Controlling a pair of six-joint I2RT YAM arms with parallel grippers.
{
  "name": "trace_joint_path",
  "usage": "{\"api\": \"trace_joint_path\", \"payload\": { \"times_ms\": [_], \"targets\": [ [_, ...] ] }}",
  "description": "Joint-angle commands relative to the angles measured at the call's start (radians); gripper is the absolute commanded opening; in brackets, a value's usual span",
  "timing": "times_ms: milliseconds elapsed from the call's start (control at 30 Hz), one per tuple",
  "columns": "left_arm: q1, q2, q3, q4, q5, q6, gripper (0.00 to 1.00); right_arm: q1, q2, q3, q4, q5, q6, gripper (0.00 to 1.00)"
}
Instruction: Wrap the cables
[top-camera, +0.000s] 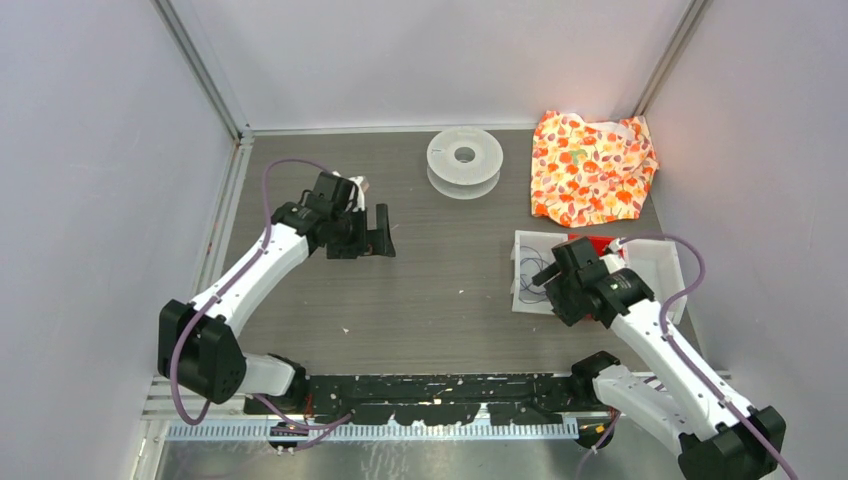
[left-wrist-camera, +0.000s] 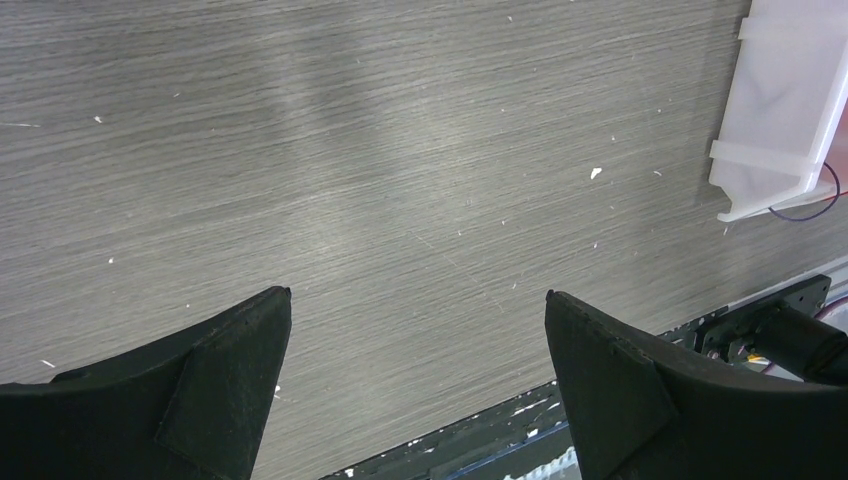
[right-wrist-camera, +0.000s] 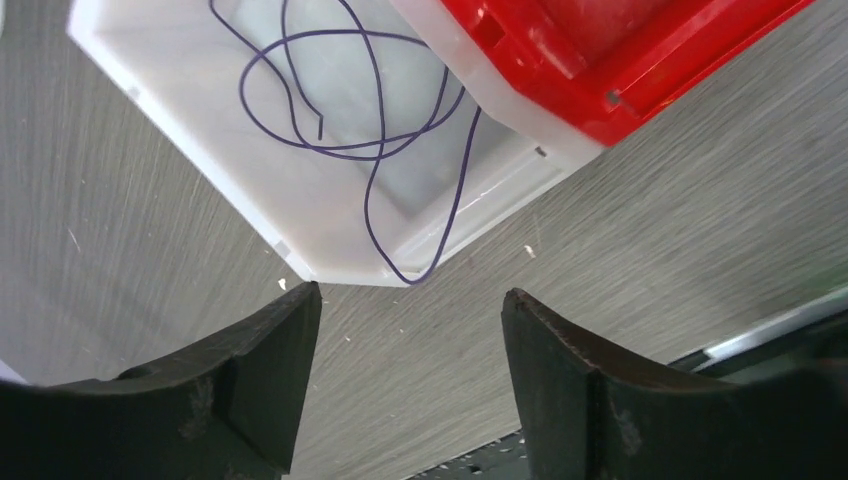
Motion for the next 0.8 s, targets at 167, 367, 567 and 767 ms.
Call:
{"api": "trace_joint_path", "payload": {
  "times_ms": [167, 367, 567, 767],
  "targets": [
    [-0.005, -0.002, 0.041, 0.026, 0.003, -0.008, 1.00, 0.006, 0.047, -0.072, 0.192, -0.038, 0.211, 0.61],
    [-0.005, 0.007, 0.041, 0.017, 0.003, -0.006, 1.00, 0.004, 0.018, -0.136, 0.218, -0.018, 0.277, 0.61],
    [-0.005, 0.008, 0.042, 0.020, -0.001, -0.008, 1.00, 0.005, 0.006, -0.142, 0.192, 0.009, 0.289, 0.68],
    [-0.007, 0.015, 0.056, 0.009, 0.002, -0.007, 1.00, 0.004, -0.003, -0.164, 0.204, 0.058, 0.290, 0.64]
  ]
}}
